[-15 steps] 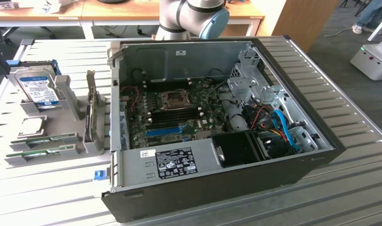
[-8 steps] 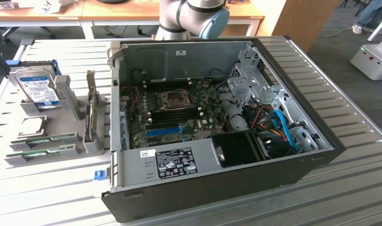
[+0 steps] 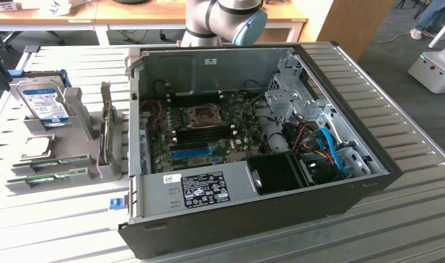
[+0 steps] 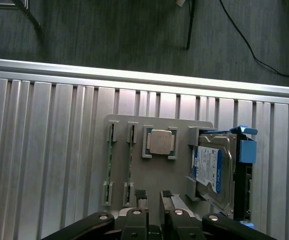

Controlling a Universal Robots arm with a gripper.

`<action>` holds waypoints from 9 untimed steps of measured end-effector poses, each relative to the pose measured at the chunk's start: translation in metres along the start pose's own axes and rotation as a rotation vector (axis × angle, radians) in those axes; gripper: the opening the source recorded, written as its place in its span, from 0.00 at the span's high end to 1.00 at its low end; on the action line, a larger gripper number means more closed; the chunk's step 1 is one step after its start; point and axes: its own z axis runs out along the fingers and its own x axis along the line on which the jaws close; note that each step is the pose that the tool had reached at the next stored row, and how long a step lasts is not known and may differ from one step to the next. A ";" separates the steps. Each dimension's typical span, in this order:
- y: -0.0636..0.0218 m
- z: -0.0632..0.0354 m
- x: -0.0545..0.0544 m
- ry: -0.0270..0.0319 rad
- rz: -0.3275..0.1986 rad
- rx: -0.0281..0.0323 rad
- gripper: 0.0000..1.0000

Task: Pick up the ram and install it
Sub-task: 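Pick up the ram and move it above insertion slot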

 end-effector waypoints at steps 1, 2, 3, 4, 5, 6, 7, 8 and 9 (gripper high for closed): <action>0.0000 0.0000 0.000 0.0000 0.000 0.0000 0.76; 0.0000 0.0000 0.000 0.0000 0.000 0.0000 0.76; 0.0000 0.0000 0.000 0.0000 0.000 0.0000 0.76; 0.0000 0.0000 0.000 0.0000 0.000 0.0000 0.76; 0.0000 0.0000 0.000 0.0000 0.000 0.0000 0.76; 0.0000 0.0000 0.000 -0.0001 0.000 0.0001 0.76; 0.0000 0.0000 0.000 0.0000 0.000 0.0000 0.75; 0.0000 0.0000 0.000 0.0000 0.000 0.0000 0.69; 0.0000 0.0006 0.000 -0.0001 0.000 0.0002 0.69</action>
